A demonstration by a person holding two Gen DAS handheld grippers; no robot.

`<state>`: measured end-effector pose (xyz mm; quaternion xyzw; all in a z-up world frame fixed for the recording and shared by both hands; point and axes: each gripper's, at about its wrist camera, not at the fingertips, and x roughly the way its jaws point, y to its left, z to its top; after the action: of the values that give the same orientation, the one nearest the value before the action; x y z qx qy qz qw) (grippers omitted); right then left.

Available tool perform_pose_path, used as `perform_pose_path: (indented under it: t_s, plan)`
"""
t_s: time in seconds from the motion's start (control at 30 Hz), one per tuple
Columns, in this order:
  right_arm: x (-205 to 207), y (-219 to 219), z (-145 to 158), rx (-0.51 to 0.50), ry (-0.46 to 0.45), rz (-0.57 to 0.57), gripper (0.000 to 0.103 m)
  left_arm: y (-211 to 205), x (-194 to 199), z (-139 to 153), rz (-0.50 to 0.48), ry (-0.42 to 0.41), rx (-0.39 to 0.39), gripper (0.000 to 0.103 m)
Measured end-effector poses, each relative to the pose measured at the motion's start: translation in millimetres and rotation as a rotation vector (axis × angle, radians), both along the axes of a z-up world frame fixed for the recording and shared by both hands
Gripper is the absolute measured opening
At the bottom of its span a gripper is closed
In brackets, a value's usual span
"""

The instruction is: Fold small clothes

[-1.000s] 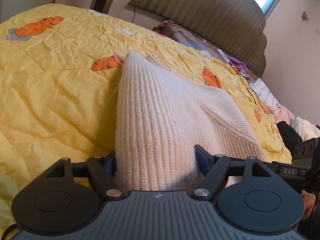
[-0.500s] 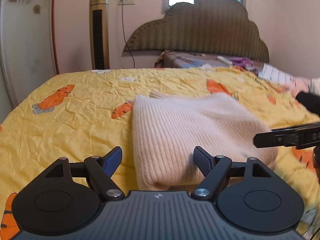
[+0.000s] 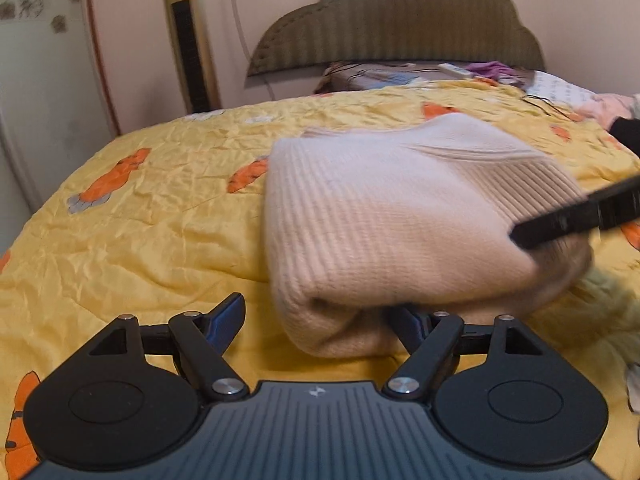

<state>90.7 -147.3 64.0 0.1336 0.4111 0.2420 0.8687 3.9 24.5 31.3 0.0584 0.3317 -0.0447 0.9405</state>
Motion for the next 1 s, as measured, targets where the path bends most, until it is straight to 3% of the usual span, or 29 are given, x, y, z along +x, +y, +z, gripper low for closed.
perform_pose_path:
  t_s: [0.03,0.07,0.13,0.23,0.3,0.33,0.43,0.53,0.63,0.67,0.73,0.8,0.87,0.93,1.0]
  plan:
    - [-0.8,7.5,-3.4,-0.048,-0.021,0.018,0.063,6.2,2.1,2.5,-0.008,0.009,-0.049,0.046]
    - [-1.7,12.3,-6.5,-0.091,-0.048,0.037,0.057,11.5,2.8,5.9,-0.015,0.028,-0.104,0.031]
    - [-0.8,9.6,-5.5,-0.110,-0.056,0.057,0.041,20.2,-2.2,16.8,0.037,0.007,-0.153,0.020]
    - [-0.7,1.7,6.0,-0.138,-0.051,0.071,0.032,29.2,-3.3,13.0,0.032,0.028,-0.205,0.018]
    - [-0.9,4.8,-0.9,-0.182,-0.047,0.095,0.032,33.4,7.1,-11.8,0.073,0.078,-0.196,0.017]
    - [-1.7,7.6,-6.3,-0.187,-0.057,0.106,0.034,38.3,7.0,-19.3,0.078,0.058,-0.225,0.017]
    - [-2.7,15.7,-9.6,-0.205,-0.085,0.123,0.039,41.8,4.5,-13.4,0.086,0.069,-0.249,0.017]
    - [-2.9,10.3,-6.1,-0.173,-0.073,0.119,0.052,34.8,-5.2,-1.5,0.031,0.046,-0.159,0.021]
    - [7.0,-9.1,8.5,-0.055,-0.007,0.096,0.067,39.3,-14.4,7.5,0.033,0.021,-0.158,0.031]
    - [11.8,-18.8,16.7,-0.018,-0.010,0.050,0.071,40.5,-13.9,8.1,0.048,0.020,-0.158,0.039]
    - [26.4,-37.6,29.2,0.059,-0.046,-0.024,0.081,40.4,-9.7,5.8,0.066,0.019,-0.155,0.043]
    - [49.4,-50.5,33.0,0.116,-0.052,-0.086,0.081,36.5,-3.5,1.7,0.074,0.025,-0.151,0.043]
    - [83.5,-58.1,24.1,0.173,0.017,-0.141,0.076,32.0,1.1,-3.6,0.077,0.022,-0.127,0.045]
    - [111.8,-56.2,11.1,0.169,0.088,-0.189,0.056,29.0,3.0,-5.8,0.085,0.011,-0.113,0.047]
    - [131.7,-49.5,-2.9,0.159,0.132,-0.209,0.052,28.2,4.0,-6.4,0.079,-0.008,-0.113,0.047]
